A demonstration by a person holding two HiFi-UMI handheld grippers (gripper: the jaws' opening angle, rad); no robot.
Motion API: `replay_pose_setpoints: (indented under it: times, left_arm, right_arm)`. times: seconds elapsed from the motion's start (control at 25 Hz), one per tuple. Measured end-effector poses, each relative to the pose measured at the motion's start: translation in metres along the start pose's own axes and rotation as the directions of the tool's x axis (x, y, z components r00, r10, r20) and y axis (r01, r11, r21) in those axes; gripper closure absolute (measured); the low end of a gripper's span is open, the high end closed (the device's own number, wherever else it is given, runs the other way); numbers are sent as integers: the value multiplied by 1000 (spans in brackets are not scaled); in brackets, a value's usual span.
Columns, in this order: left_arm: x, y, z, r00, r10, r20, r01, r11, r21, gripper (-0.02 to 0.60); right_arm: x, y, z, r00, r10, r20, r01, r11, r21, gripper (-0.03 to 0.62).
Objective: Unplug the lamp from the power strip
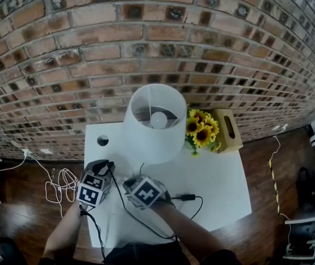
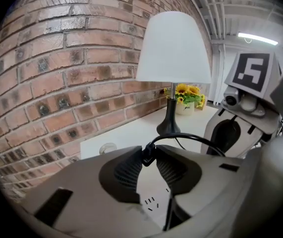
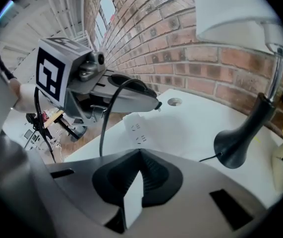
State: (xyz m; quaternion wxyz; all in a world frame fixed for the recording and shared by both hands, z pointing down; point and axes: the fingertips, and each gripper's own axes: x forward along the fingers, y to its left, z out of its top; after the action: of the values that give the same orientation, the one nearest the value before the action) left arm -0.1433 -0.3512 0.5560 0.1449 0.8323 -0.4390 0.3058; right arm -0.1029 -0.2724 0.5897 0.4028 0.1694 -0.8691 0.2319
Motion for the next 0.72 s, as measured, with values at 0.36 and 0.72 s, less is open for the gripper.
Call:
replay_pose_setpoints:
  times: [0.36,0.72]
  left_arm:
    - [18,29,16,999,46,9,-46,999,7,471]
    - [39,62,20,996,88,9,-88,996,-3,471]
  right_arm:
    - [-18,10,21,997,42,64,-40,999,-29,599]
    - [-15,5,35,992,82,95,-79,996,-34,599]
